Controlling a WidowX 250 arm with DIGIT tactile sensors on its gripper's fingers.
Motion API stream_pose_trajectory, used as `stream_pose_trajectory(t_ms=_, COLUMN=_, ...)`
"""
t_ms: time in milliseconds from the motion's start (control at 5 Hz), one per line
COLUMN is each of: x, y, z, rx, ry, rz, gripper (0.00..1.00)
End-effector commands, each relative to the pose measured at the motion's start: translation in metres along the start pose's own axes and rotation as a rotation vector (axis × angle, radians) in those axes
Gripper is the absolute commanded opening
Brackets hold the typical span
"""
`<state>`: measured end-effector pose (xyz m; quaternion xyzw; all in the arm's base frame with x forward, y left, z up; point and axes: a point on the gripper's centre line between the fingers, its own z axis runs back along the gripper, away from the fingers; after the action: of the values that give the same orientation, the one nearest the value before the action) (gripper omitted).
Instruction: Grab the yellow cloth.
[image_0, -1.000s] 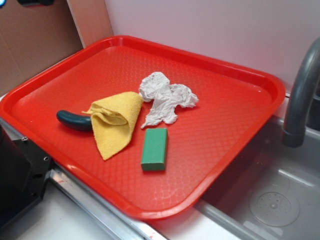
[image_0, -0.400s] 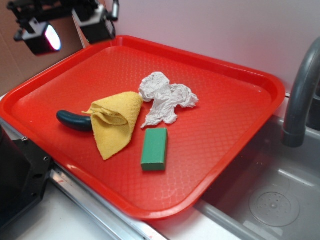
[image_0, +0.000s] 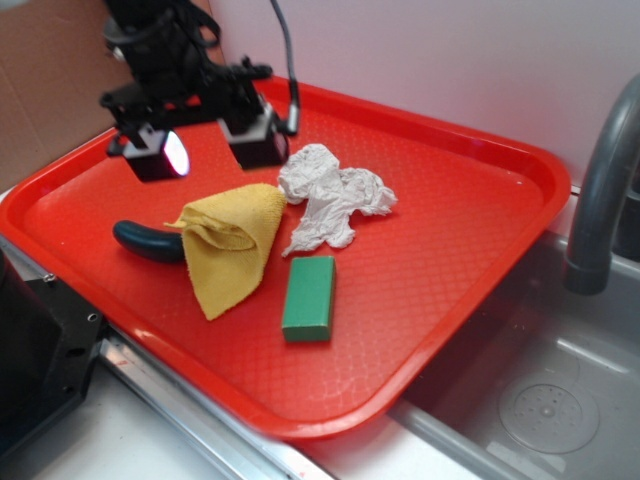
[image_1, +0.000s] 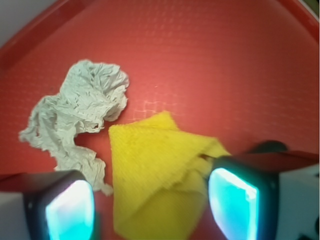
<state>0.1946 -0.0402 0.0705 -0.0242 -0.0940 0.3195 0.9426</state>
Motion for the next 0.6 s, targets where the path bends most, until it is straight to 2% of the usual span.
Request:
stream_pose_trajectory(t_ms=0, x=0.010, y=-0.006, z=-0.041, rx=0.046, ry=-0.017, rz=-0.049, gripper=1.00)
stream_pose_trajectory(t_ms=200, x=0.010, y=0.001, z=-0.055, rx=0.087, ry=-0.008, rz=-0.044, gripper=1.00)
stream_pose_trajectory(t_ms=400, x=0.006, y=0.003, z=-0.056, rx=0.094, ry=-0.010, rz=-0.043, gripper=0.00)
